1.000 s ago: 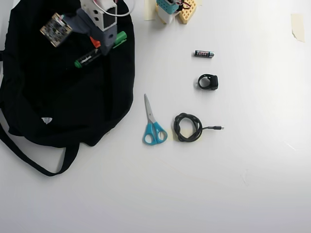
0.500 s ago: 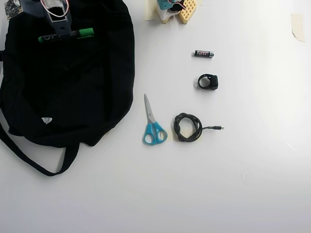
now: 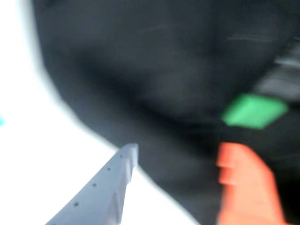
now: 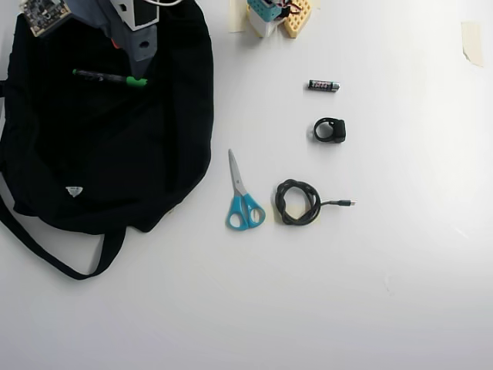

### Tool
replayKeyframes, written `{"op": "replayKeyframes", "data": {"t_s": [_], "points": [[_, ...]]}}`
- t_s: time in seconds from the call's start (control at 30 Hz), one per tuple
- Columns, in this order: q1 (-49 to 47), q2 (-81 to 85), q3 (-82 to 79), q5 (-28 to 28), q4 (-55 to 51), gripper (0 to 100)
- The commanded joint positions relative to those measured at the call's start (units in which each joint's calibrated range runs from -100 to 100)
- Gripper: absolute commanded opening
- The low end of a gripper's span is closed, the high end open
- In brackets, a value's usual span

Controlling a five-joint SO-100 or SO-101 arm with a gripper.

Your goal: Put the green marker into the black bag

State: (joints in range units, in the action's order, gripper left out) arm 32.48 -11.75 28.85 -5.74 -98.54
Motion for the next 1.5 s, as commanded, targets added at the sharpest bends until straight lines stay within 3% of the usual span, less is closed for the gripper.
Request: {"op": "replayKeyframes", "data": {"t_s": [0.0, 0.07, 0.13, 0.2, 0.4, 0.67, 0.8, 1.17, 1.47], "points": [[-14.90, 3.28, -1.81, -0.13, -0.51, 11], [-23.43, 6.93, -2.53, -0.19, -0.68, 2], [-27.99, 12.33, -7.74, -3.44, -0.68, 2], [-30.46, 19.13, -15.91, -3.18, -0.60, 2], [-30.68, 31.00, -26.79, 1.81, -0.60, 2], [-32.33, 49.84, -43.14, 2.12, 1.73, 2], [-33.52, 59.30, -52.84, 2.12, 6.38, 2], [-35.84, 86.35, -92.01, 2.12, 31.70, 2], [-35.39, 105.44, -110.88, 5.53, 32.30, 2]]}}
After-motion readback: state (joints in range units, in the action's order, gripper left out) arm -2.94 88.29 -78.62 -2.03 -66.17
